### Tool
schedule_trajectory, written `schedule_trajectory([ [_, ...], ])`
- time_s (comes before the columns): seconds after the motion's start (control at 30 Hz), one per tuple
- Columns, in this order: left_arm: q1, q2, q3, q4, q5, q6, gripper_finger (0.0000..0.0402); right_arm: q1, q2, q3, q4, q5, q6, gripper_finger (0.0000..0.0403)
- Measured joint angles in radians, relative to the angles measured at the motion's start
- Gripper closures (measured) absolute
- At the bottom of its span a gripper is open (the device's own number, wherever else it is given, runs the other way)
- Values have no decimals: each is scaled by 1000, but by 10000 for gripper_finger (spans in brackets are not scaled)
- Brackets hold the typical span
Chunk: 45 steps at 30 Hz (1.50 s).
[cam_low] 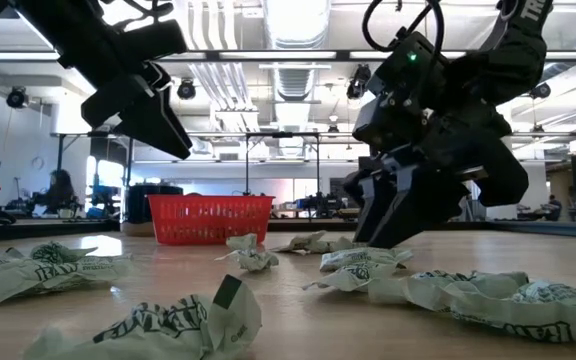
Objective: Pick and place items into bin
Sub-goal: Put the green stevia packet into the red bin
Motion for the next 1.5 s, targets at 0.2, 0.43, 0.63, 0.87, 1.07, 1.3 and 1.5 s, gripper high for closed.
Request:
schedule_trajectory([
  [0.2,-5,0,0,0,0,0,222,-1,-1,0,-5,6,-23,348],
  [0.43,-11,0,0,0,0,0,222,0,-23,-2,-24,6,-32,389],
  [0.63,-34,-11,1,-3,1,1,222,5,-112,-3,-38,6,-69,388],
  [0.87,-72,-35,-1,-7,1,-21,222,4,-169,52,28,149,-241,390],
  [1.07,-143,-45,-3,-10,3,-83,222,-51,-138,127,175,214,-356,390],
  [1.3,-227,-45,-7,-9,0,-167,222,-146,-25,250,176,200,-341,390],
  [1.5,-250,-45,-8,-9,0,-194,222,-189,116,383,102,168,-311,390],
])
